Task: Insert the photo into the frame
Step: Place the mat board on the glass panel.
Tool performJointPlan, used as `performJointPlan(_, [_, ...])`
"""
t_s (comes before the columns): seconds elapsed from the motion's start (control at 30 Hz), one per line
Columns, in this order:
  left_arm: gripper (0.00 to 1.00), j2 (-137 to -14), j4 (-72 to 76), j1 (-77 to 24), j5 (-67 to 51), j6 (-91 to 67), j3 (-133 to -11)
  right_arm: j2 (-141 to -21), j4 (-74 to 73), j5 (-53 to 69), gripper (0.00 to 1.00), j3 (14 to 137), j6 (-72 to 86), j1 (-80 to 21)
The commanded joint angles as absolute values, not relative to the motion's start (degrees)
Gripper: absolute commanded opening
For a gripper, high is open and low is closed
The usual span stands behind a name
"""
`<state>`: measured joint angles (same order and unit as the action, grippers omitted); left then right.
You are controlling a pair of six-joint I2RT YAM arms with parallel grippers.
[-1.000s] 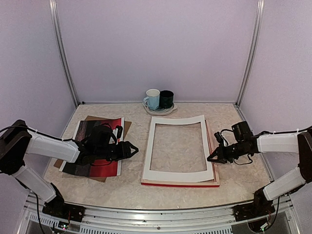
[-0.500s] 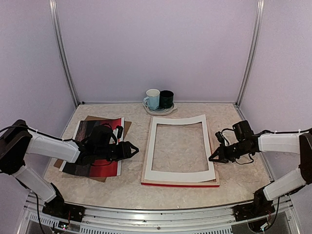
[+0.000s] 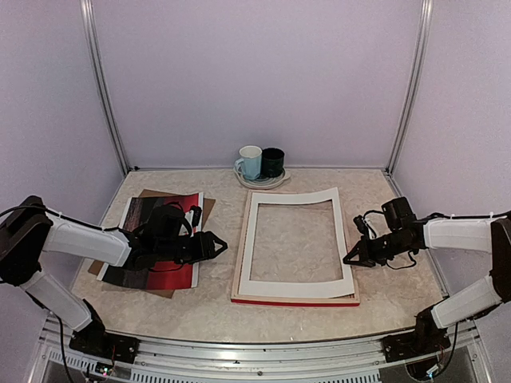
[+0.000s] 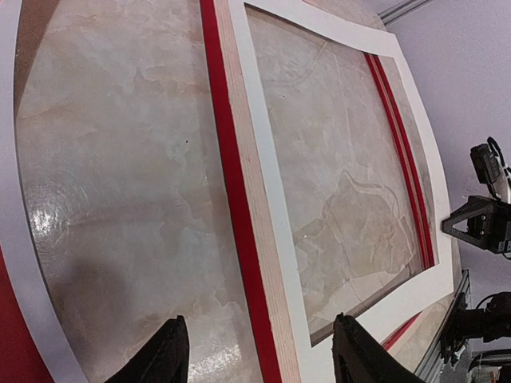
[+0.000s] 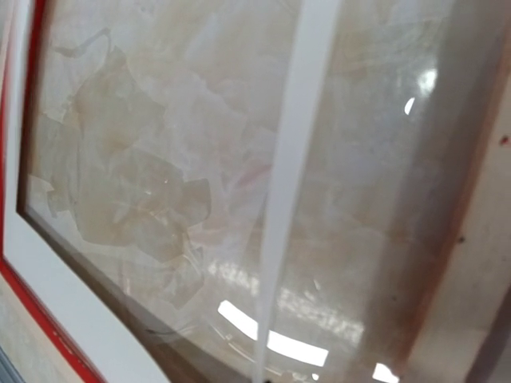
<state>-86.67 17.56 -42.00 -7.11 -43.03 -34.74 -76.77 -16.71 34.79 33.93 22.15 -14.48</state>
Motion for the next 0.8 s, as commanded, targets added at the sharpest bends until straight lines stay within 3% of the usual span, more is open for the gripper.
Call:
performJointPlan(0.0, [0.61, -87.3, 18.5, -42.4, -7.5, -42.5, -35.2, -75.3, -18.0, 34.3, 0.0, 35.1, 21.3, -13.4])
performJointPlan(0.77, [0.61, -89.0, 20.2, -42.4, -8.3, -42.9, -35.1, -78.1, -11.9, 40.1, 0.0, 33.0, 23.7, -12.3])
